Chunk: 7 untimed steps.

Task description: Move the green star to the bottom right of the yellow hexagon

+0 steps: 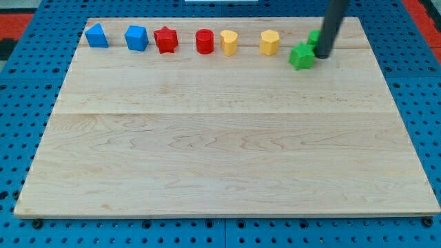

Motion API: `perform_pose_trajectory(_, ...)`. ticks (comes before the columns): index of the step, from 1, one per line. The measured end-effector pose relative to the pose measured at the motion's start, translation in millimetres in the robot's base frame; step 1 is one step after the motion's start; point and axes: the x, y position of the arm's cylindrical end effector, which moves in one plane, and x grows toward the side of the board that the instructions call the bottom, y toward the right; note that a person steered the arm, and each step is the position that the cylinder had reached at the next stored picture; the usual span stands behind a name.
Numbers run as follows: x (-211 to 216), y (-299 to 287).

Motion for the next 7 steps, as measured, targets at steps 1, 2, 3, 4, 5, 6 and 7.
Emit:
perform_pose_trajectory(1, 33.0, -0.6)
perform_pose_trajectory(2, 56.1, 36.3)
perform_pose_trajectory(3, 68.4, -24.1)
perform_pose_trajectory(4, 66.2, -47.5)
perform_pose_trajectory(5, 64.4, -71.9)
perform_pose_trajectory(6, 57.4, -94.0)
perform_pose_trajectory(7, 45.1, -79.4)
